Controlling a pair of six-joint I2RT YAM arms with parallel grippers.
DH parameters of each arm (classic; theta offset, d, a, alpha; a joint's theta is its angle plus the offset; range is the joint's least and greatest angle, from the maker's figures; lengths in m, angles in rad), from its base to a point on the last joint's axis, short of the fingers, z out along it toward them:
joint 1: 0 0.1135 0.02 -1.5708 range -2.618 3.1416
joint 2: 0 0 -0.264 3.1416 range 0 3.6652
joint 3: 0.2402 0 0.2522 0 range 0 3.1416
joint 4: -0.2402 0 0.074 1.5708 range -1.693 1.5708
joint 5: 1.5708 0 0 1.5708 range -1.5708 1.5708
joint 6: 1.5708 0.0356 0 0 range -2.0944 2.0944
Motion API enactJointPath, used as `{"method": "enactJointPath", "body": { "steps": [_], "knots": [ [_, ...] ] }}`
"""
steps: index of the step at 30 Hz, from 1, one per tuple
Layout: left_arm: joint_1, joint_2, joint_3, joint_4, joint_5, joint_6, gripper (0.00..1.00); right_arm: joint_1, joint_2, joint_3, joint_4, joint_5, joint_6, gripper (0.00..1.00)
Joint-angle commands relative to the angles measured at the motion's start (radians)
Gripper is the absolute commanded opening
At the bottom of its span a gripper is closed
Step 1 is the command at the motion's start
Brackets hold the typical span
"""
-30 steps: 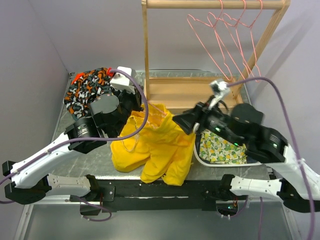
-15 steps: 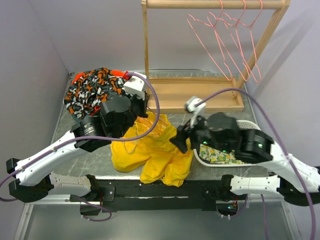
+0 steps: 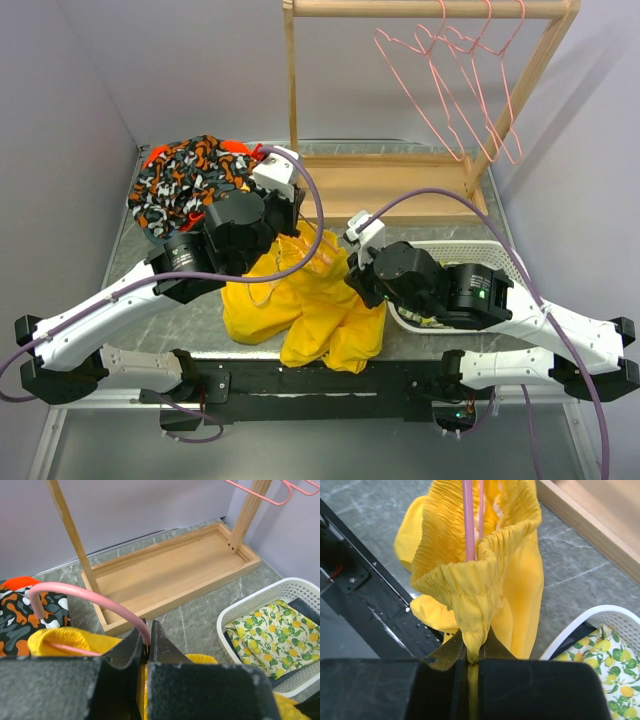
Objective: Place the shorts on the hanger
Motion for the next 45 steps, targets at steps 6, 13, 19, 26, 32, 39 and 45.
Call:
{"method": "enactJointPath", "body": {
  "steps": [6, 13, 19, 26, 32, 39, 45],
  "knots": [
    [-0.005, 0.001, 0.069, 0.120, -0.002, -0.047, 0.49, -0.001, -0.088, -0.016, 0.163, 0.123, 0.078, 0.00],
    [-0.005, -0.055, 0.040, 0.198, 0.021, -0.044, 0.97, 0.001, -0.114, -0.011, 0.154, 0.198, 0.115, 0.00],
    [-0.005, -0.089, 0.049, 0.177, -0.040, -0.089, 0.96, -0.020, -0.094, 0.064, 0.065, 0.306, 0.177, 0.00],
    [-0.005, -0.153, 0.020, 0.151, -0.082, -0.172, 0.96, -0.099, -0.099, 0.163, -0.033, 0.436, 0.243, 0.00],
    [-0.005, -0.167, -0.025, 0.147, -0.077, -0.218, 0.97, -0.164, -0.024, 0.303, -0.055, 0.473, 0.198, 0.00],
    [-0.005, -0.149, -0.071, 0.137, -0.062, -0.264, 0.96, -0.253, 0.093, 0.476, 0.003, 0.403, 0.118, 0.00],
    [-0.005, -0.160, -0.128, 0.155, -0.051, -0.282, 0.96, -0.309, 0.228, 0.617, 0.017, 0.344, 0.072, 0.00]
  ]
}}
